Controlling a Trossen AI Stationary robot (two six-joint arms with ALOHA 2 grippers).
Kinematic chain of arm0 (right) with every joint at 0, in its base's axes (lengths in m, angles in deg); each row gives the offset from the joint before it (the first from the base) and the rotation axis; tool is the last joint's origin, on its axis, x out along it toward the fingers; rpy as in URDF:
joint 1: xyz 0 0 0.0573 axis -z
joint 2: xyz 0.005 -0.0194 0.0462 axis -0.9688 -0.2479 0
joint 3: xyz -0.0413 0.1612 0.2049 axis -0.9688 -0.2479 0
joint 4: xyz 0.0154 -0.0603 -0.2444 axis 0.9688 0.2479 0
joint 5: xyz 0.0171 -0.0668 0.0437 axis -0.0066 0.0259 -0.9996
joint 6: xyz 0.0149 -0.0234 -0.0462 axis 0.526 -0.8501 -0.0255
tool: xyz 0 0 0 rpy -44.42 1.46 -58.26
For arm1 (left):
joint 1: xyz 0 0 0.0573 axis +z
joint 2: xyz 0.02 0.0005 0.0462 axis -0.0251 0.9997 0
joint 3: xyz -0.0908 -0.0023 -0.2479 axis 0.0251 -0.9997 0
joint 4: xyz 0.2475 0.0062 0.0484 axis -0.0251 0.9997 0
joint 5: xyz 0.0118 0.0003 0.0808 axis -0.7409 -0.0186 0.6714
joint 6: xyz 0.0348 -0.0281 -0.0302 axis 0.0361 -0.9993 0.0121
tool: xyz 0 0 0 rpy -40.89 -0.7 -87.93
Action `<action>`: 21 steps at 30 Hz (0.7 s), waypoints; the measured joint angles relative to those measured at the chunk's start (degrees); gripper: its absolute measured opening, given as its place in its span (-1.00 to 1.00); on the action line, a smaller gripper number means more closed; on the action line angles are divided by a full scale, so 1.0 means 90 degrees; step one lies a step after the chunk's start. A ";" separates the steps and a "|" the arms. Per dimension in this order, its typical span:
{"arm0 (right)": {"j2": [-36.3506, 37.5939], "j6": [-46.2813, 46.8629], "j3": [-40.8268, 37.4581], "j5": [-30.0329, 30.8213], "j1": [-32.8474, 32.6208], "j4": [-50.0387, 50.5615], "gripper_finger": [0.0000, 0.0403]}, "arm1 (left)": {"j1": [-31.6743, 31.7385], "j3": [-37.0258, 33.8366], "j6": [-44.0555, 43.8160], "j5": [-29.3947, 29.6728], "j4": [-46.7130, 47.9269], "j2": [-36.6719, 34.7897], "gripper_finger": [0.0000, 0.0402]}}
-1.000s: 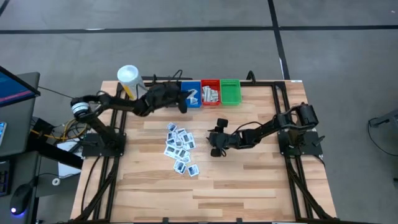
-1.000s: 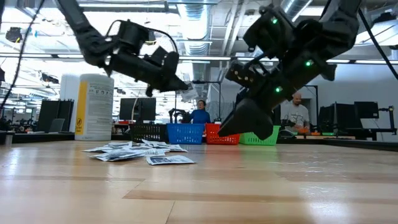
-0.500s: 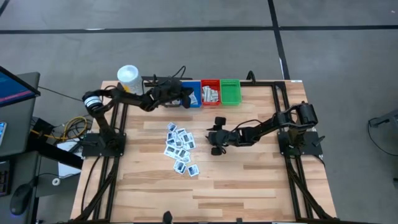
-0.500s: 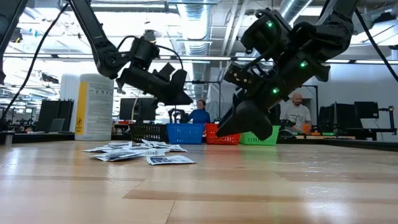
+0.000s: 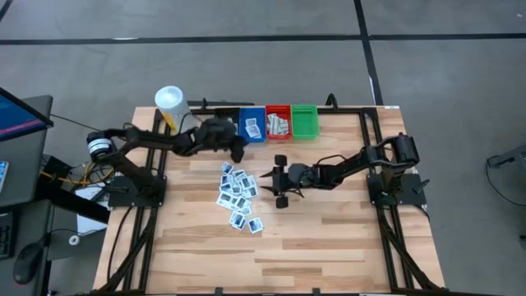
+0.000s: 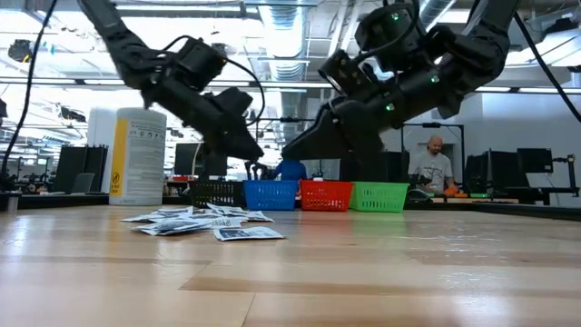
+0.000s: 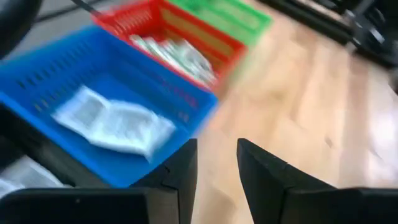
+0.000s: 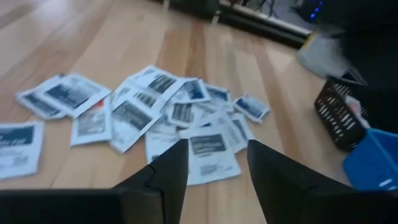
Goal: Pick & Place First Aid Supplies
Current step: Put the gray towelette pack into the blue bin
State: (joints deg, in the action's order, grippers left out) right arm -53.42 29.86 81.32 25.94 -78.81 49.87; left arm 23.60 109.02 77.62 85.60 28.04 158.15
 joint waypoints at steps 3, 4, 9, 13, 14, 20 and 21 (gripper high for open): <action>0.0000 0.0142 0.0000 -0.0059 0.0050 -0.0209 -0.23 | -0.0416 -0.0565 -0.0251 0.0000 -0.0210 -0.0279 -0.44; 0.0000 0.0190 0.0000 -0.0121 0.0076 -0.0252 -0.23 | -0.0570 -0.0745 -0.0311 0.0006 -0.0322 -0.0364 -0.44; 0.0000 0.0466 0.0000 -0.0160 0.0255 -0.0576 -0.26 | -0.1310 -0.1541 -0.0546 0.0402 -0.1188 -0.0651 -0.44; 0.0000 0.0508 0.0034 -0.0361 0.0432 -0.0639 -0.28 | -0.1804 -0.1937 -0.0654 0.0809 -0.1919 -0.0654 -0.44; 0.0000 0.0507 0.0055 -0.0472 0.0471 -0.0637 -0.28 | -0.1899 -0.1996 -0.0656 0.0902 -0.2010 -0.0654 -0.44; 0.0000 0.0506 0.0106 -0.0999 0.0688 -0.0633 -0.30 | -0.2260 -0.2083 -0.0516 0.1369 -0.2105 -0.0651 -0.45; 0.0000 0.0506 0.0107 -0.1018 0.0726 -0.0633 -0.30 | -0.2292 -0.2083 -0.0471 0.1402 -0.2105 -0.0651 -0.44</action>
State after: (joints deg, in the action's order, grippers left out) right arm -53.42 34.42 82.28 16.79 -72.28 44.18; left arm 2.96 90.27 73.38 98.21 9.10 152.29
